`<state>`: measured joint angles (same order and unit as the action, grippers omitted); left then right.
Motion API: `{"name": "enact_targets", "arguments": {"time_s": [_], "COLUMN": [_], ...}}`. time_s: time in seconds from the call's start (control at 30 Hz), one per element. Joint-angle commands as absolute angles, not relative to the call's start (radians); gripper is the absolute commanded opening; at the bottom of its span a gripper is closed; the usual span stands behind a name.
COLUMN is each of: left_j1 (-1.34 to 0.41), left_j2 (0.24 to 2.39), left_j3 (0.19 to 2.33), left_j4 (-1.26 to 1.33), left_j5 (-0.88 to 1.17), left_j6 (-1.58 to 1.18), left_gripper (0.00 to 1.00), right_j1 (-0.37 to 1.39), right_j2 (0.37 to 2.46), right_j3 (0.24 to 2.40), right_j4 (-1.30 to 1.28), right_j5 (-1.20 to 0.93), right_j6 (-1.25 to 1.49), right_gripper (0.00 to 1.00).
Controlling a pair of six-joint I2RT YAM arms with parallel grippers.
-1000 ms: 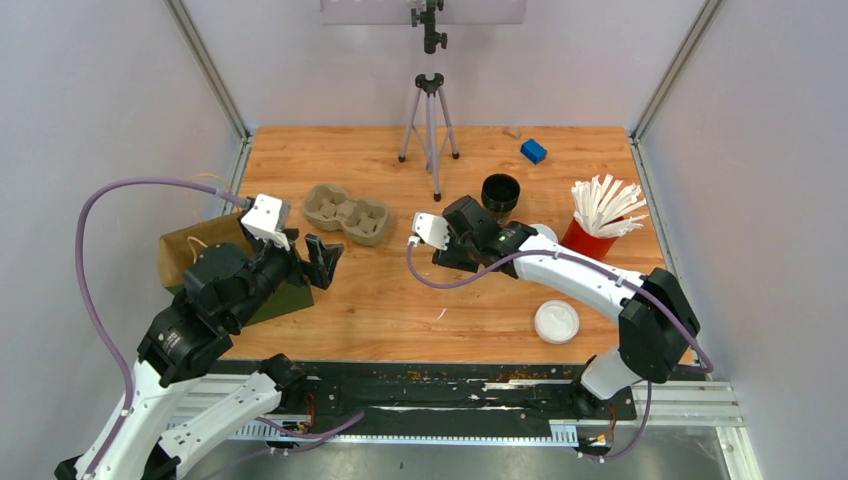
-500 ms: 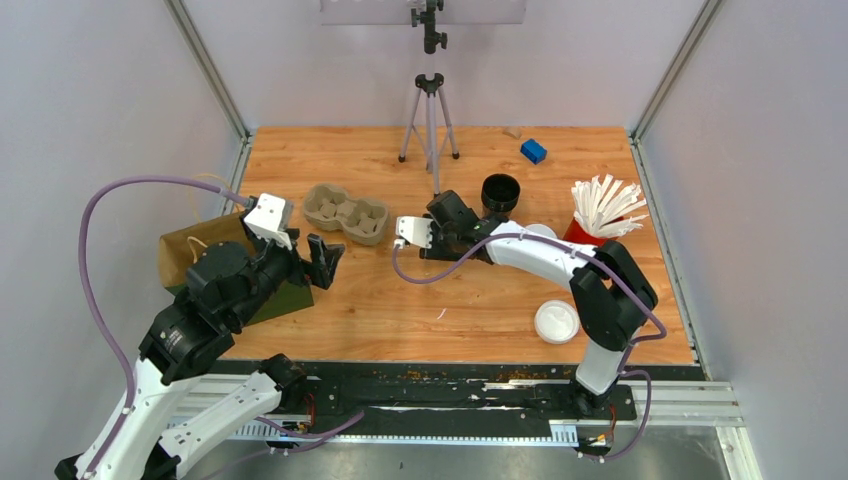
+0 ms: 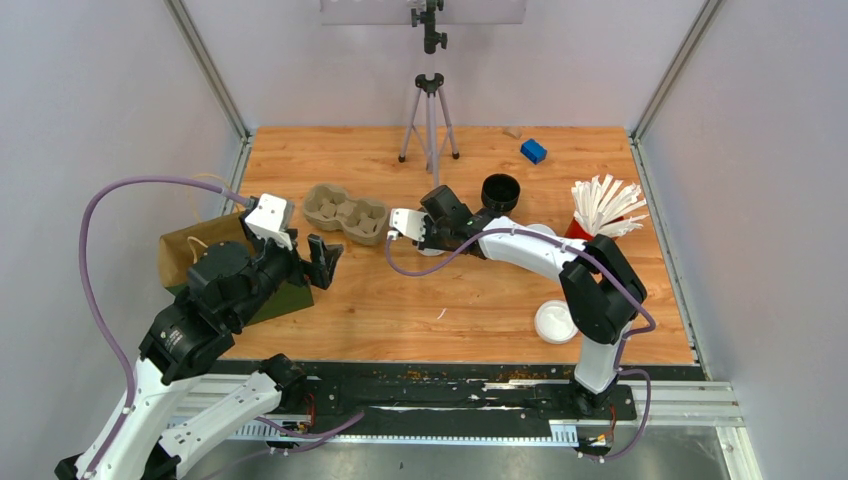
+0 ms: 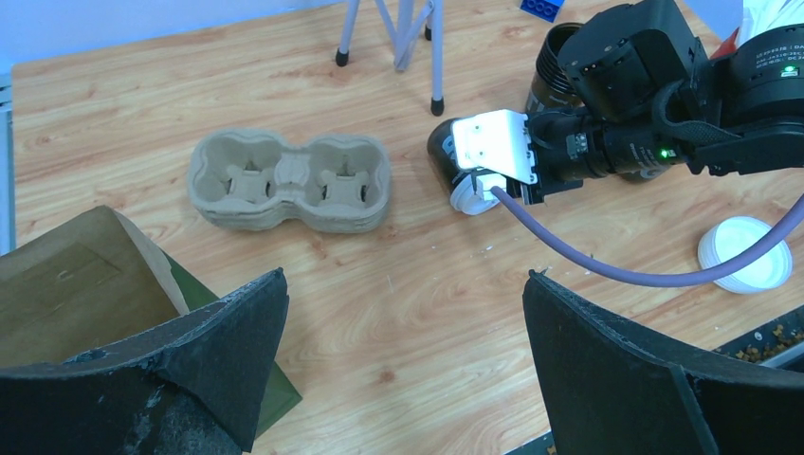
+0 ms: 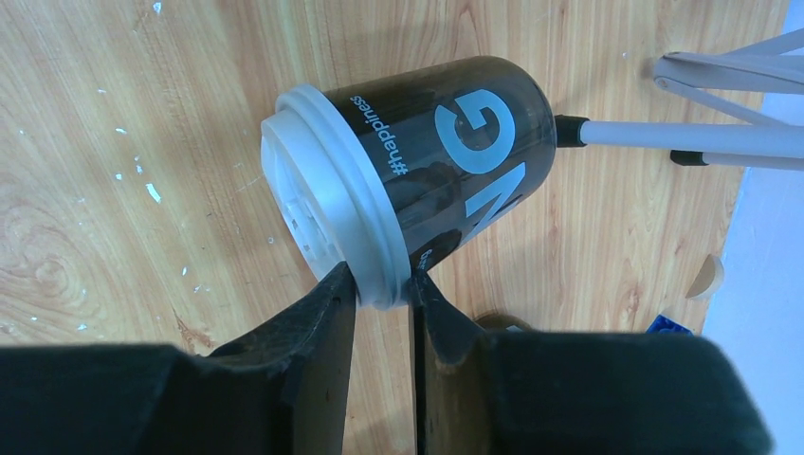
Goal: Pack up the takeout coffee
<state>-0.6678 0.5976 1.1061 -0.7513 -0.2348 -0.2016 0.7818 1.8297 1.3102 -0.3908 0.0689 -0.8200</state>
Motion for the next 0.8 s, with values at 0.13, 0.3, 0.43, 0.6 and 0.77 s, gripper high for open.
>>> {"name": "enact_targets", "arguments": {"time_s": [0.13,0.3,0.43,0.6,0.77], "left_j1": [-0.664,-0.665,-0.664,-0.664,-0.664], "left_j2": [0.6,0.595,0.594,0.594,0.593], "left_j3": [1.135,1.14,1.146,1.151,1.156], "left_j4": [-0.746,-0.744,-0.741,-0.737,-0.738], "left_j5": [-0.245,-0.242,-0.239,-0.228,-0.215], "left_j6": [-0.186,-0.196,-0.198,-0.204,-0.213], "left_gripper": [1.0,1.0,1.0,1.0,1.0], "right_j1": [0.776,0.775,0.772,0.765,0.666], "right_j2": [1.79,1.722,1.644,1.531,1.472], "right_j3": [1.343,1.359,1.334,1.275,1.206], "right_j4": [-0.39,-0.489,-0.539,-0.558,-0.614], "right_j5": [0.02,-0.07,-0.125,-0.228,-0.375], "right_j6": [-0.716,-0.526,-0.299,-0.021,0.216], "right_gripper": [0.17,0.17,0.15,0.17,0.19]}}
